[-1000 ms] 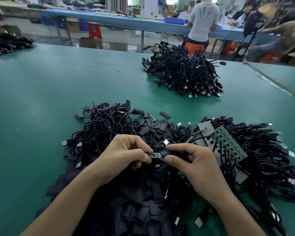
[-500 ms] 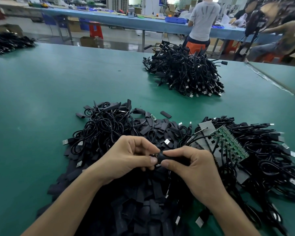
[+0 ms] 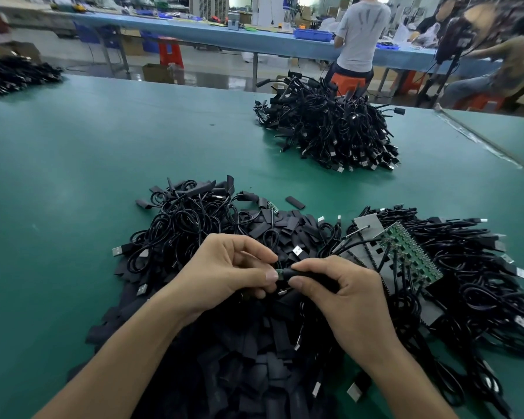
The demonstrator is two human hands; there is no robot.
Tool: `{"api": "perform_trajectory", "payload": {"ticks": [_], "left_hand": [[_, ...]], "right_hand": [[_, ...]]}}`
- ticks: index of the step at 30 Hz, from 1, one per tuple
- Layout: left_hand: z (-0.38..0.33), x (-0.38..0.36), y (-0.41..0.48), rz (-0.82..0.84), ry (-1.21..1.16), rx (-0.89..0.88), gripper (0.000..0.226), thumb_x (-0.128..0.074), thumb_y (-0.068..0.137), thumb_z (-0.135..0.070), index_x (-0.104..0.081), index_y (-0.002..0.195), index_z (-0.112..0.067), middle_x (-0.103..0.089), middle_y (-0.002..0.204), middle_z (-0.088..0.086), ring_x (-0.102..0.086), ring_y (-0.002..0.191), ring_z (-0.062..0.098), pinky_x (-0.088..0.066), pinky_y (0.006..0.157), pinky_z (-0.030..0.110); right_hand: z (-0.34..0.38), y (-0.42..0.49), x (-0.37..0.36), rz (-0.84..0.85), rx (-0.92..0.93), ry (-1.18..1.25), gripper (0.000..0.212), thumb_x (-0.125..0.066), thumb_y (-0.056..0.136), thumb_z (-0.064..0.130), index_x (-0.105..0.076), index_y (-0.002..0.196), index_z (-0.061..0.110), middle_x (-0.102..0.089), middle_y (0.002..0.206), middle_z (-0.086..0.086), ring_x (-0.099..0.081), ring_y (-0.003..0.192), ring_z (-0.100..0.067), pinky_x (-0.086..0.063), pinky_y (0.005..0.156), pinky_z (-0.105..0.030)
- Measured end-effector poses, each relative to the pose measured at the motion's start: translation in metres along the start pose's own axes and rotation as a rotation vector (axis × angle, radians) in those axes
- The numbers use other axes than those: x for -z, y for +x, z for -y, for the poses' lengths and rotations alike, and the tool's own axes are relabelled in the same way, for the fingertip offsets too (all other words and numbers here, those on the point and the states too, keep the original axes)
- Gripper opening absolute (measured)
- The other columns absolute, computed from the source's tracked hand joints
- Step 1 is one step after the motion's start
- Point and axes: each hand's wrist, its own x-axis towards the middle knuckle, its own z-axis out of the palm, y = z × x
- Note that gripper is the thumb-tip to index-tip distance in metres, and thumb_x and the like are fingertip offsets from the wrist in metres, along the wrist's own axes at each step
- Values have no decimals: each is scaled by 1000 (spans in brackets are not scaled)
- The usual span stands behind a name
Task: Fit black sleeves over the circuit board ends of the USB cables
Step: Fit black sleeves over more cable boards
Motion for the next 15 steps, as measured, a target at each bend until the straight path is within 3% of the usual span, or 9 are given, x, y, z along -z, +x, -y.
{"api": "perform_trajectory", "payload": {"ticks": [7,15], "left_hand": [[5,0,2,10,21,48,17,-75,81,4,-71,94,-7,-75,85,20,-75,76,26,-57,63,25],[5,-1,3,10,62,37,16,-73,83,5,-69,95,-2,-75,82,18,-74,73,25,-57,62,23]], "right_hand": [[0,-1,-1,31,95,-172,23,-82,76,21,-78,99,20,-69,87,16,-65,84,3,-47,76,-8],[-1,-2,-1,18,136,-196,21,-82,77,16,-78,98,19,-70,87,15,-65,83,6,-48,75,-7]]}}
